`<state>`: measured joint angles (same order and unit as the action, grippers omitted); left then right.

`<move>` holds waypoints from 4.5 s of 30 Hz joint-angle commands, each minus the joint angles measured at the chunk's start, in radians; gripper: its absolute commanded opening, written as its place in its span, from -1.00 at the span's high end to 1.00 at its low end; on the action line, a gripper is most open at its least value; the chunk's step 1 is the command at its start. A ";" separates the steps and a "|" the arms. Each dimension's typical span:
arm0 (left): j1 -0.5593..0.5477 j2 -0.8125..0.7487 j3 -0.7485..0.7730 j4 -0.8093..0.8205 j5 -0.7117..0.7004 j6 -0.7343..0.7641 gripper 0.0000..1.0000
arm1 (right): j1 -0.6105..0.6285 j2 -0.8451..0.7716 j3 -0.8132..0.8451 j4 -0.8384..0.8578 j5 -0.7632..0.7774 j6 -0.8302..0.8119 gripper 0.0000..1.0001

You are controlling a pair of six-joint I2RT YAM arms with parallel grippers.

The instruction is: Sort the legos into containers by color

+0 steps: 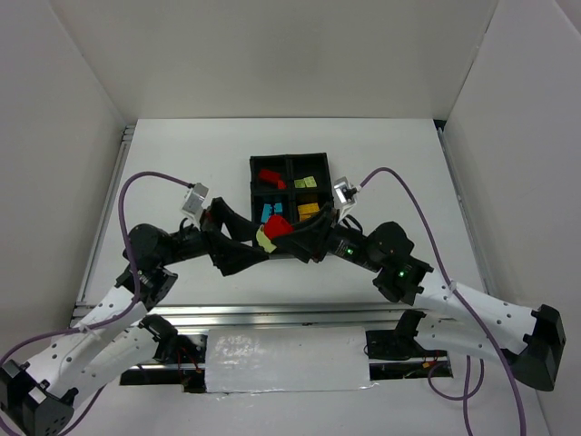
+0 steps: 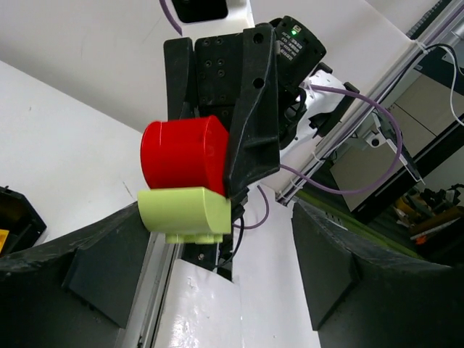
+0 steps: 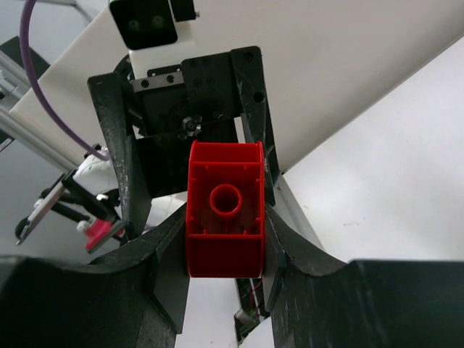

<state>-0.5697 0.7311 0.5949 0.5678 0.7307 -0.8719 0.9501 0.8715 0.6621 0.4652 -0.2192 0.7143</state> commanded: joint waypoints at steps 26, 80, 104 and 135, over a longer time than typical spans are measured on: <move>-0.016 -0.047 -0.029 0.043 0.101 0.093 1.00 | -0.201 -0.098 -0.002 0.104 -0.163 0.042 1.00; -0.018 -0.226 0.290 -1.292 -1.252 0.221 1.00 | -0.283 1.351 1.453 -1.030 0.492 -0.286 1.00; -0.018 -0.216 0.289 -1.278 -1.222 0.235 1.00 | -0.292 1.347 1.398 -0.928 0.511 -0.334 0.94; -0.013 -0.101 0.333 -0.994 -0.641 0.045 1.00 | -0.255 0.299 0.316 -0.347 -0.491 -0.476 -0.99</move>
<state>-0.5842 0.5983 0.8852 -0.5869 -0.1261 -0.7464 0.6735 1.2728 1.1034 -0.0971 -0.4603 0.2958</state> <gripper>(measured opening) 0.486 0.994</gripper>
